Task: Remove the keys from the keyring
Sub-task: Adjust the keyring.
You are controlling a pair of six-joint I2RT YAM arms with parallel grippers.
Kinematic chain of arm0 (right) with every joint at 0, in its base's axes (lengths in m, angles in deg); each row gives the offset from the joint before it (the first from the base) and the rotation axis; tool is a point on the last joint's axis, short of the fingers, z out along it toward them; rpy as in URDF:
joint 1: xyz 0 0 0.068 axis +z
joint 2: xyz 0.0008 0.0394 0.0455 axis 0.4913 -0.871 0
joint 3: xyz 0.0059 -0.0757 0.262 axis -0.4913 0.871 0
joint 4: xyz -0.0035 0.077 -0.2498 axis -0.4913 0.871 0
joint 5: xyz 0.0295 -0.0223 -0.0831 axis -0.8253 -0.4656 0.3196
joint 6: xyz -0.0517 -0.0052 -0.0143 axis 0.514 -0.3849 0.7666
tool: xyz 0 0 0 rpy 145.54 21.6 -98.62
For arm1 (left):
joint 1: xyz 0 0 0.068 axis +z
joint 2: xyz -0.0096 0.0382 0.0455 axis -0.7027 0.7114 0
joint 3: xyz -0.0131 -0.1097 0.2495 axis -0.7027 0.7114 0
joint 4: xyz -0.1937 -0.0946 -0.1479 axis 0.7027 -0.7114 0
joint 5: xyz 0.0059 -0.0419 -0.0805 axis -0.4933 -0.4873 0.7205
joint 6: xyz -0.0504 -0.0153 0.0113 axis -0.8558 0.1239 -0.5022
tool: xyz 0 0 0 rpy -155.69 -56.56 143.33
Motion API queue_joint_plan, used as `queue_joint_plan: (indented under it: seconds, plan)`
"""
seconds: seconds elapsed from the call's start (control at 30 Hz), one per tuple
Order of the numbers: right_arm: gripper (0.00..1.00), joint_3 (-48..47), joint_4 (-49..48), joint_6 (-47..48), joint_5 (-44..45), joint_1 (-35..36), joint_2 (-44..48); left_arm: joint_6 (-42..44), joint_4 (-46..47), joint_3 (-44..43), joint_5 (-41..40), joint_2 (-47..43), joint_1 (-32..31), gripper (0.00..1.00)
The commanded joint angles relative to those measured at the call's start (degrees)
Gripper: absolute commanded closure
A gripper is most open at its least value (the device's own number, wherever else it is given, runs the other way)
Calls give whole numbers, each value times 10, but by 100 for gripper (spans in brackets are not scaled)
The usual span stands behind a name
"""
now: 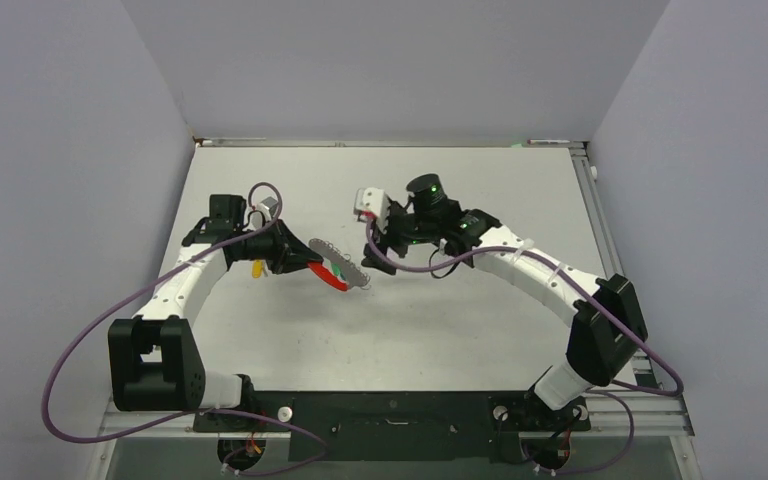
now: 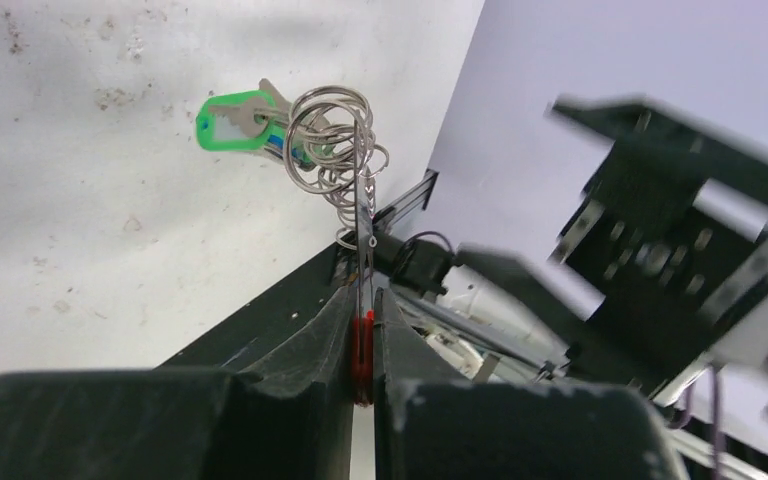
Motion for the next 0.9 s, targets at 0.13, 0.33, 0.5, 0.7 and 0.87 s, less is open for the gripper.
queue_joint_plan:
  seconds: [0.13, 0.33, 0.5, 0.7, 0.87]
  plan:
    - [17, -12, 25, 155, 220, 174, 37, -195, 111, -13, 2, -11, 30, 100]
    - [19, 25, -52, 206, 387, 246, 28, -254, 164, 16, 27, -26, 28, 100]
    - [41, 60, -146, 235, 503, 276, 14, -276, 189, 51, 32, -55, 26, 100]
    - [94, 35, -125, 211, 470, 273, 7, -286, 214, 77, 20, -82, 27, 96]
    - [95, -14, -51, 135, 336, 215, 12, -245, 269, 77, 31, -90, 43, 44]
